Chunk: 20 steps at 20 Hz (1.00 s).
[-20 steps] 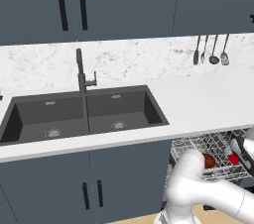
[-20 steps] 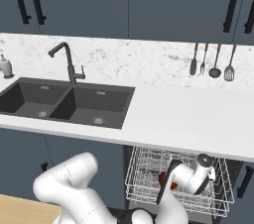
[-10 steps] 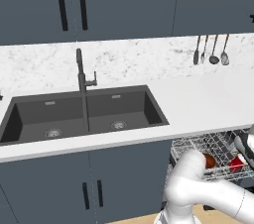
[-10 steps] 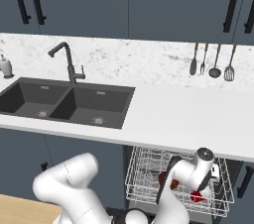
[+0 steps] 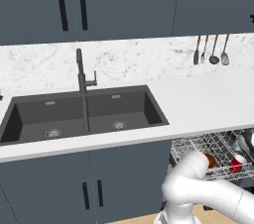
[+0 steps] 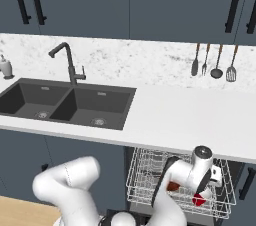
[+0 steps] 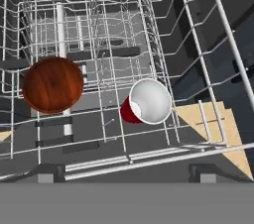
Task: Pick up the cup and bowl from the counter, place them in the dishwasher, and close the dishwasher door.
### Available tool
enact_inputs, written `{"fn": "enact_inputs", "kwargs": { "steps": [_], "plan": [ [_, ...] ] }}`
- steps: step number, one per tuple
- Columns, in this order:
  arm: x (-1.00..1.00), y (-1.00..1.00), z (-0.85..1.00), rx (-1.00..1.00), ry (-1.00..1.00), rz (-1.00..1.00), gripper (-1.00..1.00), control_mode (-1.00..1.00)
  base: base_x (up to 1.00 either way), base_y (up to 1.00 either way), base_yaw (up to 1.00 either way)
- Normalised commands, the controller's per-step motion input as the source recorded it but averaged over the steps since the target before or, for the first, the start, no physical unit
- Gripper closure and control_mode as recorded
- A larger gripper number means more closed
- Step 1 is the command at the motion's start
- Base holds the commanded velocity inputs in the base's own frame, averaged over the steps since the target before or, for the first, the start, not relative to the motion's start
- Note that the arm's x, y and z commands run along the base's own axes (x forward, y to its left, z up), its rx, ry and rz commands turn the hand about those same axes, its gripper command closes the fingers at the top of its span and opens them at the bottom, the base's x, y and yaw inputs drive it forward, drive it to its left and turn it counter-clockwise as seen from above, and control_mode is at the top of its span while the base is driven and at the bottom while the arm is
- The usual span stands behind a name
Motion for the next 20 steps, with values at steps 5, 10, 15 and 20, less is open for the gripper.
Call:
{"fn": "enact_inputs", "kwargs": {
  "steps": [5, 10, 15, 20],
  "plan": [
    [-0.62, 0.27, -0.26, 0.06, -0.09, -0.02, -1.00, -1.00, 0.00, 0.00, 0.00],
    [-0.22, 0.35, -0.54, 0.11, 0.01, 0.09, -1.00, -1.00, 0.00, 0.00, 0.00],
    [0.13, 0.17, -0.40, 0.00, 0.27, 0.07, -1.00, -1.00, 0.00, 0.00, 0.00],
    [0.36, 0.00, -0.56, 0.00, 0.31, 0.07, -1.00, -1.00, 0.00, 0.00, 0.00]
  ]
}}
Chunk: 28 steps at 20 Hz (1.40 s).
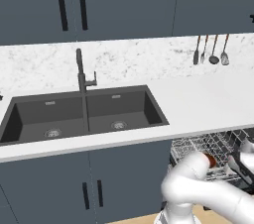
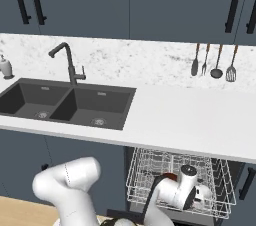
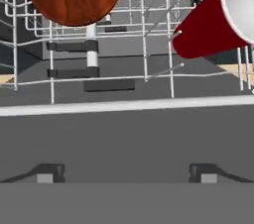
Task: Pick up the cup and bowl from the counter, place them in the dishwasher, and close the dishwasher door.
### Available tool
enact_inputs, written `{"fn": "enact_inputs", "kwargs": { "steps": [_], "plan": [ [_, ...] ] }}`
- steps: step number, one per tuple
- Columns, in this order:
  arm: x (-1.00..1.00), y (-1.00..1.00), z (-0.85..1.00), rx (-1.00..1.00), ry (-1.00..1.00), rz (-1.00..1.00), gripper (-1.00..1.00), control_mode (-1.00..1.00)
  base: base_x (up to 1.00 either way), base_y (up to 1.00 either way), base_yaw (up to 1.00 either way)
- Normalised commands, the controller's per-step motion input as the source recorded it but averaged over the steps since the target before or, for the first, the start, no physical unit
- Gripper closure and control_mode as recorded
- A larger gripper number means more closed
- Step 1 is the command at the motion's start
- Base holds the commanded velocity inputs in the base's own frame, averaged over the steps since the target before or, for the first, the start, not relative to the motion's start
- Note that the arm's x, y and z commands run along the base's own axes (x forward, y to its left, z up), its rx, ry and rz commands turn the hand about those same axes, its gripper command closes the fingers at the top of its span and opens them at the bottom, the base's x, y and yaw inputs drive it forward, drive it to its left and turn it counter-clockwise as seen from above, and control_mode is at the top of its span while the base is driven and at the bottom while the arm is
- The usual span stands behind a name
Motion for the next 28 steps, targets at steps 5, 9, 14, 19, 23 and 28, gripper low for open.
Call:
{"fn": "enact_inputs", "kwargs": {
  "steps": [5, 9, 14, 19, 23, 28],
  "plan": [
    [0.31, 0.00, -0.98, 0.08, 0.06, 0.07, -1.00, -1.00, 0.00, 0.00, 0.00],
    [0.15, 0.00, -0.96, 0.08, -0.06, 0.05, -1.00, -1.00, 0.00, 0.00, 0.00],
    [0.53, 0.00, -0.29, 0.01, -0.18, 0.01, -1.00, -1.00, 0.00, 0.00, 0.00],
    [0.61, 0.00, 0.22, 0.00, 0.00, 0.00, -1.00, -1.00, 0.00, 0.00, 0.00],
    [0.64, 0.00, 0.05, 0.00, 0.00, 0.00, -1.00, -1.00, 0.00, 0.00, 0.00],
    [0.33, -0.01, 0.00, 0.00, 0.03, 0.00, -1.00, -1.00, 0.00, 0.00, 0.00]
  ]
}}
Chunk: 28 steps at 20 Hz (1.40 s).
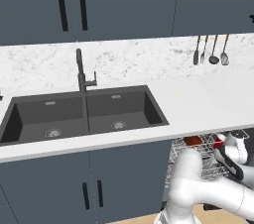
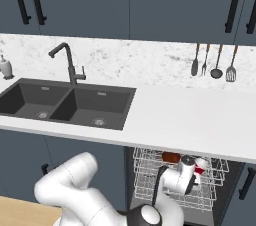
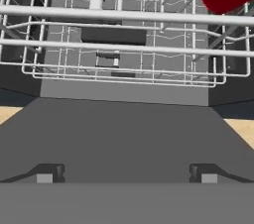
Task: Pick up the cup and bowl from the counter, place them in the dishwasher, and close the dishwasher door.
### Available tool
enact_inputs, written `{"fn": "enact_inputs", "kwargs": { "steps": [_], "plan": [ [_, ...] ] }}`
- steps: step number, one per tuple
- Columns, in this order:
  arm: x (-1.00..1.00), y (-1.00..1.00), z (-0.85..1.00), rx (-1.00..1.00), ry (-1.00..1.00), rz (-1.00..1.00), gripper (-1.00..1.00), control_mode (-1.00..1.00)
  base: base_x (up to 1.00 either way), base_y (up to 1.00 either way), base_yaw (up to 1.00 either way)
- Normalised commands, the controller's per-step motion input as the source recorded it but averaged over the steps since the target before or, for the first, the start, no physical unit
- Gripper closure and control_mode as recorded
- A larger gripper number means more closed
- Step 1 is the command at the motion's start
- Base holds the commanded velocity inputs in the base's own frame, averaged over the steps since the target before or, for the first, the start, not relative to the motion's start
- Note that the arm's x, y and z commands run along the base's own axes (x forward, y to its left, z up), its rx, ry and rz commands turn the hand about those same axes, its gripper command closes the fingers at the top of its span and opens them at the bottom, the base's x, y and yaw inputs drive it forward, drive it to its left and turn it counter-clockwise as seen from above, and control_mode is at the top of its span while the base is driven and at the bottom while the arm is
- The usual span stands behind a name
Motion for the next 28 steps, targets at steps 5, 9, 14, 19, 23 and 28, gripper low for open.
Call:
{"fn": "enact_inputs", "kwargs": {
  "steps": [5, 9, 14, 19, 23, 28],
  "plan": [
    [-0.27, 0.12, 0.22, 0.00, -0.02, 0.00, -1.00, -1.00, 0.00, 0.00, 0.00],
    [-0.29, 0.75, 0.71, -0.07, 0.00, 0.01, -1.00, -1.00, 0.00, 0.00, 0.00],
    [-0.25, 0.73, 0.82, -0.03, 0.00, 0.07, -1.00, -1.00, 0.00, 0.00, 0.00],
    [-0.53, 0.33, 0.12, 0.00, -0.03, 0.17, -1.00, -1.00, 0.00, 0.00, 0.00],
    [-0.16, 0.44, 0.68, 0.00, -0.05, 0.12, -1.00, -1.00, 0.00, 0.00, 0.00],
    [0.00, 0.18, 0.52, 0.02, -0.01, 0.02, -1.00, -1.00, 0.00, 0.00, 0.00]
  ]
}}
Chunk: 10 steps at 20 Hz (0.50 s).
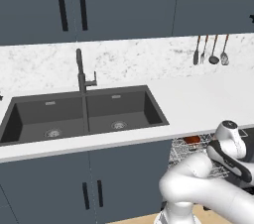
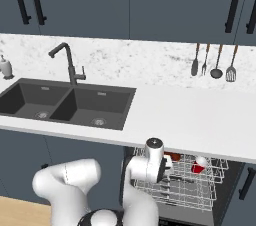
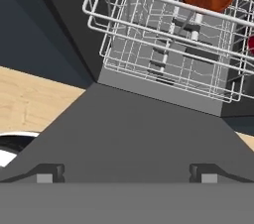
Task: Pick up the cup and bowl from the counter, place them in the dishwasher, and close the dishwasher door.
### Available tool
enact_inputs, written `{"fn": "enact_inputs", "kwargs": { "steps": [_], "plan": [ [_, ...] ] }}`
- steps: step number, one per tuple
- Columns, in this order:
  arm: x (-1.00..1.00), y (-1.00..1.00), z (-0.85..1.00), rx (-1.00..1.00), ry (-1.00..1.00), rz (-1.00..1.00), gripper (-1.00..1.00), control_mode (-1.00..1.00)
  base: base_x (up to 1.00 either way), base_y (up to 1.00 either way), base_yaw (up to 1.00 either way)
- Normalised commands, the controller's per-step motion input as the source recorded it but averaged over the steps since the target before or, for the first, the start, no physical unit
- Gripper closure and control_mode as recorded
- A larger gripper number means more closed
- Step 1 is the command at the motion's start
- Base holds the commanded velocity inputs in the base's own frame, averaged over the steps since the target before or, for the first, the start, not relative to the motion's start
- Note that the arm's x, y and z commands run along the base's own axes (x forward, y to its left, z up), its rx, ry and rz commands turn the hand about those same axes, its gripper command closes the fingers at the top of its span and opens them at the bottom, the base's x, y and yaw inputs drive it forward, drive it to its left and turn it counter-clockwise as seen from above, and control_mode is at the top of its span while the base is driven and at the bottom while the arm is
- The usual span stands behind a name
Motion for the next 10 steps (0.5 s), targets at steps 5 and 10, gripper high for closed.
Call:
{"fn": "enact_inputs", "kwargs": {
  "steps": [5, 10],
  "plan": [
    [0.00, 0.14, 0.00, 0.00, 0.00, 0.00, -1.00, -1.00, 0.00, 0.00, 0.00],
    [0.00, 0.01, 0.00, 0.00, 0.00, 0.00, -1.00, -1.00, 0.00, 0.00, 0.00]
  ]
}}
